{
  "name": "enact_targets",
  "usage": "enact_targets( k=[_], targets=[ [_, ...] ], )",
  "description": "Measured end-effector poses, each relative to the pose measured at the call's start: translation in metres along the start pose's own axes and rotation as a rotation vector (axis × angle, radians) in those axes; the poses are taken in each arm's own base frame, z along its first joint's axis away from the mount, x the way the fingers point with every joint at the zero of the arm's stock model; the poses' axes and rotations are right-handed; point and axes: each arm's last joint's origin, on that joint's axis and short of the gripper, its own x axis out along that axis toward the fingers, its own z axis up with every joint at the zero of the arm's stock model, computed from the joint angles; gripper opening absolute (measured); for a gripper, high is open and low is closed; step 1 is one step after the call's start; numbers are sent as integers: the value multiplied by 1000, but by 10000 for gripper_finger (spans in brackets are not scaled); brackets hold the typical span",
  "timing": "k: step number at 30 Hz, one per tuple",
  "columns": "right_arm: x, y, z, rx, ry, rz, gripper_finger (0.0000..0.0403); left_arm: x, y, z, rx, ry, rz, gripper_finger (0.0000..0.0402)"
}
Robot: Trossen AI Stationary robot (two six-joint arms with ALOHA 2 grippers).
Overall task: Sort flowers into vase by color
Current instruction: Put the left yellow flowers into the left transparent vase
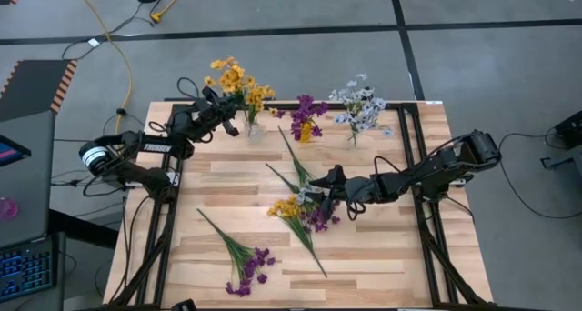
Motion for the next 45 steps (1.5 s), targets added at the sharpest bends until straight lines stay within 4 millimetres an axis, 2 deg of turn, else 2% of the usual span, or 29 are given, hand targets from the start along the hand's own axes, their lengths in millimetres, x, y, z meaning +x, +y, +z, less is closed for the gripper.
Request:
enact_targets(
  k=[6, 25, 45],
  targets=[
    [1, -3, 2, 4, -4, -11, 240, 0, 0, 0, -1, 5, 1, 0],
    [1, -3, 2, 4, -4, -10, 240, -3, -3, -28, 38, 287, -8, 16],
    [1, -3, 2, 4, -4, -9, 240, -9, -3, -43, 49, 453, -1, 17]
  ],
)
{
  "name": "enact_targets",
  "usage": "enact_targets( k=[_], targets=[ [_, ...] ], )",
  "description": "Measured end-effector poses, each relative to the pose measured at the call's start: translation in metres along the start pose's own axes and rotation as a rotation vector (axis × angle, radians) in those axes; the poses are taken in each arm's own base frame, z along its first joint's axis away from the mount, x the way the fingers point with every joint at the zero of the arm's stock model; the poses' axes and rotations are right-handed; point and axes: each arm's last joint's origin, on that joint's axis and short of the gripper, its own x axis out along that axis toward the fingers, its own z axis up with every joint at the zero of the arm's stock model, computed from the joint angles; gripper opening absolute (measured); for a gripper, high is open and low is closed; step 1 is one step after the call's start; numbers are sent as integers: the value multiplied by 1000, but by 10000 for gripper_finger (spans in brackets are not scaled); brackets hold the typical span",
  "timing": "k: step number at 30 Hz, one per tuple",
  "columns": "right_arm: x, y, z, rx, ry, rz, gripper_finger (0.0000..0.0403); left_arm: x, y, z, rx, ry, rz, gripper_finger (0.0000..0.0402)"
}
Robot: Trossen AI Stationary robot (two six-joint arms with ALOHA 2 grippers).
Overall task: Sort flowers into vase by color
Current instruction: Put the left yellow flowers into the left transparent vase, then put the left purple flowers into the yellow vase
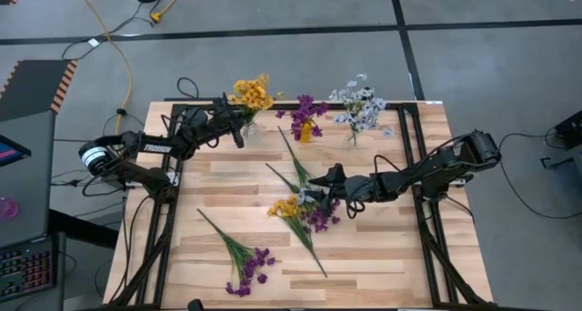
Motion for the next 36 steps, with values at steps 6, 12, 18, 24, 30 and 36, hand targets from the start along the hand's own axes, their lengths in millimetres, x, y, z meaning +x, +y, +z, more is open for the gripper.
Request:
enact_targets(
  k=[6, 12, 18, 24, 30, 36],
  targets=[
    [0, 0, 0, 0, 0, 0, 240, 0, 0, 0, -5, 2, 0, 17],
    [0, 0, 0, 0, 0, 1, 240, -1, 1, 1, -5, -3, 33, 43],
    [0, 0, 0, 0, 0, 0, 240, -4, 1, 5, -7, 2, 63, 105],
    [0, 0, 0, 0, 1, 0, 240, -13, 0, 10, -16, 54, 61, 158],
    [0, 0, 0, 0, 0, 1, 240, -27, -3, 22, 46, 79, 57, 181],
    [0, 0, 0, 0, 0, 1, 240, -45, -6, 33, 62, 93, 55, 183]
  ],
)
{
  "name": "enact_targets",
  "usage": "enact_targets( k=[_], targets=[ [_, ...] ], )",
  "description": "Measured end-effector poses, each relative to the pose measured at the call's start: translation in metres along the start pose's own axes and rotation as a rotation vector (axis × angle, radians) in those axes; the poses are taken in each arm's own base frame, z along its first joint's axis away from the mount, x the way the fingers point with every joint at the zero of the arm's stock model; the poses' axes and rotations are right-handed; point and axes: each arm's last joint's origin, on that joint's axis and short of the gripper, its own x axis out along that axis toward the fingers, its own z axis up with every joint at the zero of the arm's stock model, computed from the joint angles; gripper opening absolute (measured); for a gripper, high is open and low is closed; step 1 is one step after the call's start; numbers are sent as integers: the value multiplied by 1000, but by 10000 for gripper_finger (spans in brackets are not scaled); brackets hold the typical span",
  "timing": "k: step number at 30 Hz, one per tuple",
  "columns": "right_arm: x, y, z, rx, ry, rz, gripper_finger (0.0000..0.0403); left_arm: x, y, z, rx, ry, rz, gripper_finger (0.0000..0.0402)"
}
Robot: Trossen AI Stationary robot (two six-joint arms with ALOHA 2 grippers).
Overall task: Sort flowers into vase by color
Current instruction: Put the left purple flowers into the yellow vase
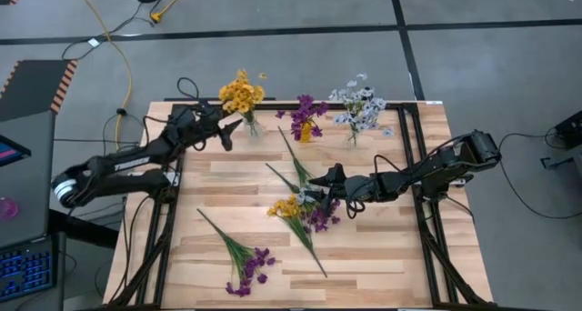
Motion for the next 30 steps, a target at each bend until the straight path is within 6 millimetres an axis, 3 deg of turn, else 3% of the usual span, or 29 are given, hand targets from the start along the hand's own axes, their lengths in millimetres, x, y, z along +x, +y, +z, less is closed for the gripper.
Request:
enact_targets(
  k=[13, 30],
  targets=[
    [0, 0, 0, 8, 0, 2, 240, -37, -15, 13, 24, -8, -130, 183],
    [-5, 11, -6, 28, 19, 45, 240, -76, -87, 8, 28, 96, -725, 183]
  ],
)
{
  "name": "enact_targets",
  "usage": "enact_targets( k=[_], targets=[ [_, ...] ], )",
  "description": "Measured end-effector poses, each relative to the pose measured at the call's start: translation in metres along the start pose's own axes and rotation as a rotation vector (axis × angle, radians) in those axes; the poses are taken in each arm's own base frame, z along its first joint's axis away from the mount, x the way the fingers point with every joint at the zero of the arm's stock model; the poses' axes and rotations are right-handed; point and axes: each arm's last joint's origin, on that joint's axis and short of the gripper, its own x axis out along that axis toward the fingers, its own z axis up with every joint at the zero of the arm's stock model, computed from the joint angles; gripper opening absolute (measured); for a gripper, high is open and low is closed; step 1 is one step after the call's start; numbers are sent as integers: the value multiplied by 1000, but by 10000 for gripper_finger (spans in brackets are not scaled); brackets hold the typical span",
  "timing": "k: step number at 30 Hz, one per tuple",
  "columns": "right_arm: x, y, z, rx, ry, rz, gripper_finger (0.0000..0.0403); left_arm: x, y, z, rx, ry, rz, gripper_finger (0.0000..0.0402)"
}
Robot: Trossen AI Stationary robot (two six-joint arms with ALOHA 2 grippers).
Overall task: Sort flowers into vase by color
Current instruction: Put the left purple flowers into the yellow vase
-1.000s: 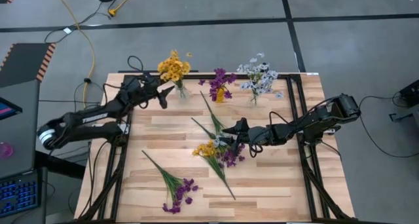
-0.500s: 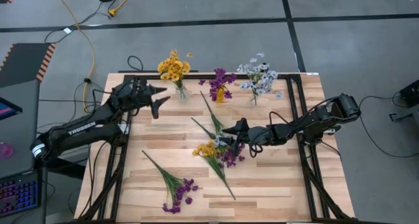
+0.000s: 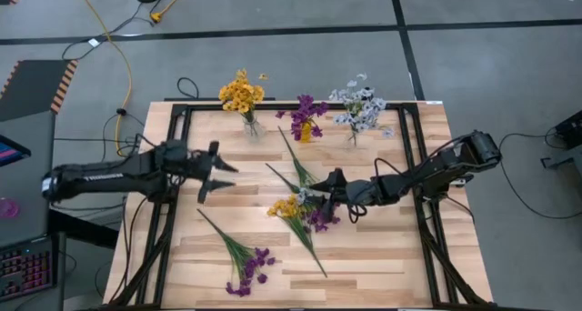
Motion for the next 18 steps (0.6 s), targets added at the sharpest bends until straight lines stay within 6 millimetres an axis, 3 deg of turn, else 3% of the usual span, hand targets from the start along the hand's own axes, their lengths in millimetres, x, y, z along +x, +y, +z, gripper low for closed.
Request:
enact_targets(
  k=[18],
  targets=[
    [-11, 21, -13, 43, 37, 77, 240, 11, -80, -11, 23, 118, -261, 183]
  ],
)
